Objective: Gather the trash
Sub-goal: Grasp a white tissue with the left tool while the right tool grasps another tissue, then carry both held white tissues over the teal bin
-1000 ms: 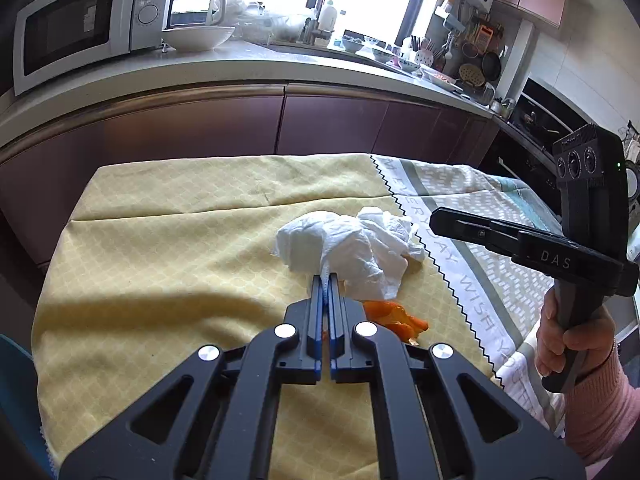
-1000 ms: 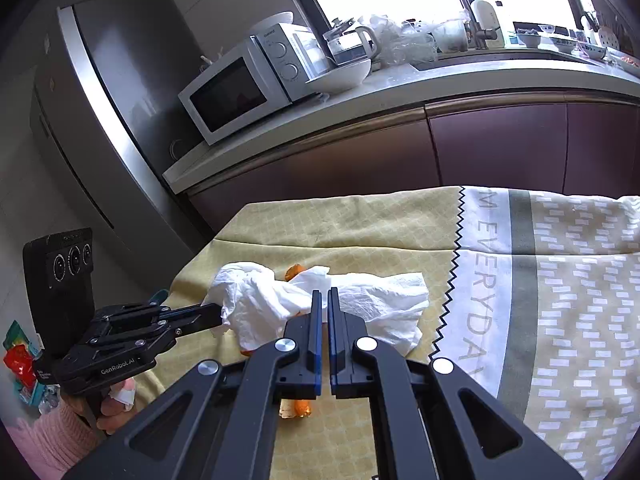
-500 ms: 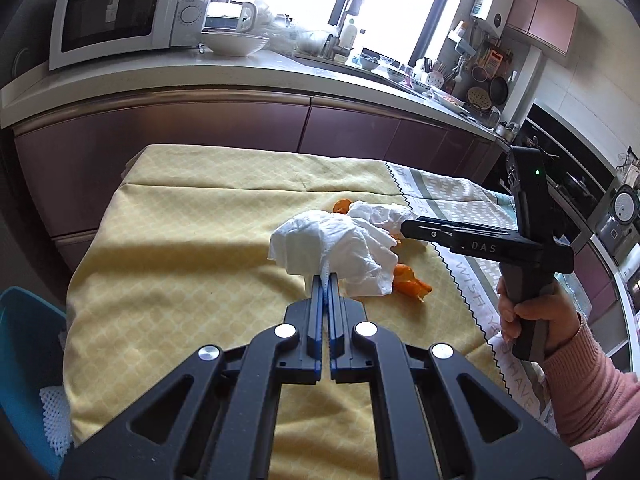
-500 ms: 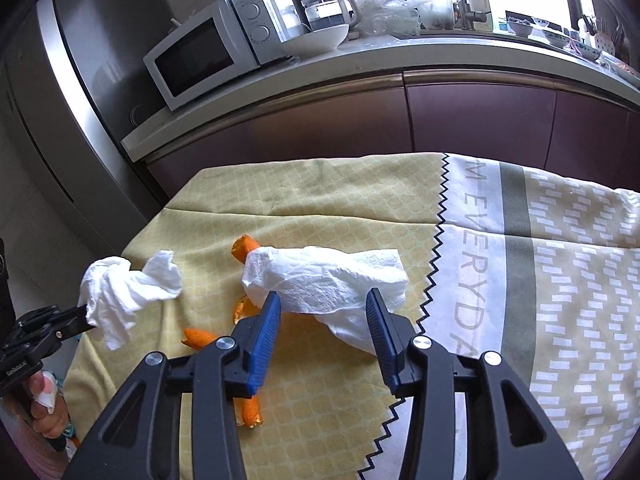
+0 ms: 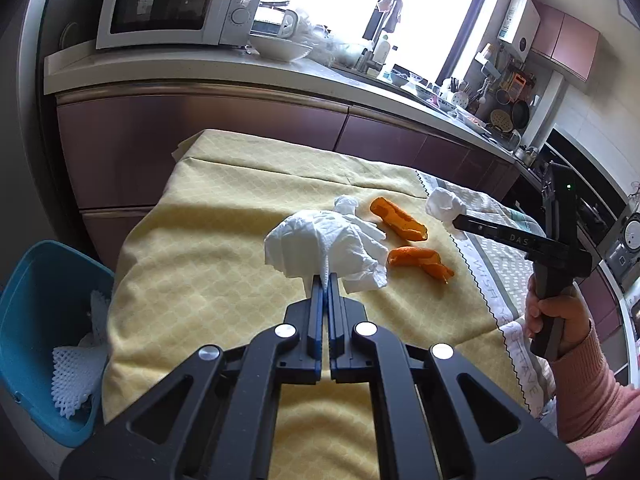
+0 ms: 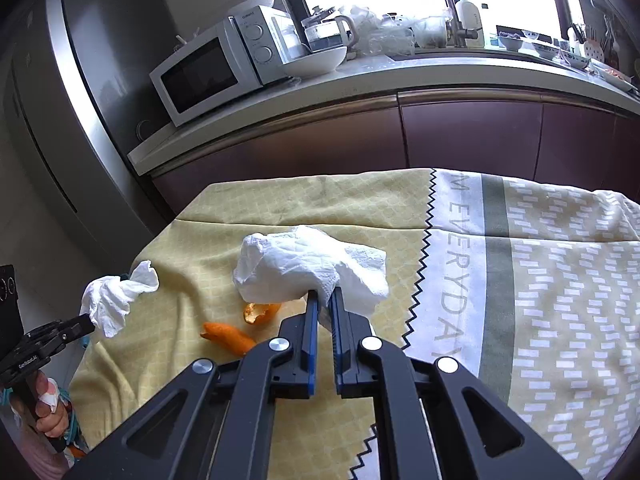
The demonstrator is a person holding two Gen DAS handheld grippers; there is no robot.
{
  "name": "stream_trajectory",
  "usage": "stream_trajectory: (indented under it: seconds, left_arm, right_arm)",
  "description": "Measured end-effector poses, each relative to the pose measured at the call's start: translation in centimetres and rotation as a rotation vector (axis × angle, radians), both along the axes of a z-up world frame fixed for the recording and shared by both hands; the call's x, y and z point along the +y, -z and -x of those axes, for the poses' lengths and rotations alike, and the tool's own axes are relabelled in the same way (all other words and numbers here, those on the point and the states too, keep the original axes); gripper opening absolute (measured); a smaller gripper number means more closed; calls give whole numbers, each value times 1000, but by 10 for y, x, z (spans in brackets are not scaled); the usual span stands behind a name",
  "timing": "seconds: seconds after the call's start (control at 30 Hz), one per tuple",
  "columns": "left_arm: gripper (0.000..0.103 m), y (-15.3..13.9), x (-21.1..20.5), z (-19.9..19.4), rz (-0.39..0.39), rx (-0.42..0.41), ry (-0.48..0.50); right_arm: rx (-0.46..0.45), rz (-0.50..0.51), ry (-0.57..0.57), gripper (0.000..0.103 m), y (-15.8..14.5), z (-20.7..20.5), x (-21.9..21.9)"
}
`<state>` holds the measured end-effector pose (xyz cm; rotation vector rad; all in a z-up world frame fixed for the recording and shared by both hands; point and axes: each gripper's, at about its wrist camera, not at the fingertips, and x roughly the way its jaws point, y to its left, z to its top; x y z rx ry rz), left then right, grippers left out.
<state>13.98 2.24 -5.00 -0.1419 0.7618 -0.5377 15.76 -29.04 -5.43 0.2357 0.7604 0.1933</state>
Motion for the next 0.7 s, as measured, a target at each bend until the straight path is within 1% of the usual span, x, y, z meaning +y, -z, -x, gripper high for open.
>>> stream_trajectory:
  seconds: [0.13,0.3,0.53,0.7]
  left_arm:
    - [2,-5,10,15,-8,-24,-13]
    - [2,-11,23,35,-14,-54,-37]
    - [2,-15,44,55,3,-62,-69]
    - [2,-16,62,67,6,-66,-102]
  right_arm:
    - [-43,2,-28,6,-14,18,10]
    - [-84,-31,-87,6,-26,40,32]
    - [-94,-66,-174,6,-26,56,69]
    - [-84,-89,-230,6,-23,61,93]
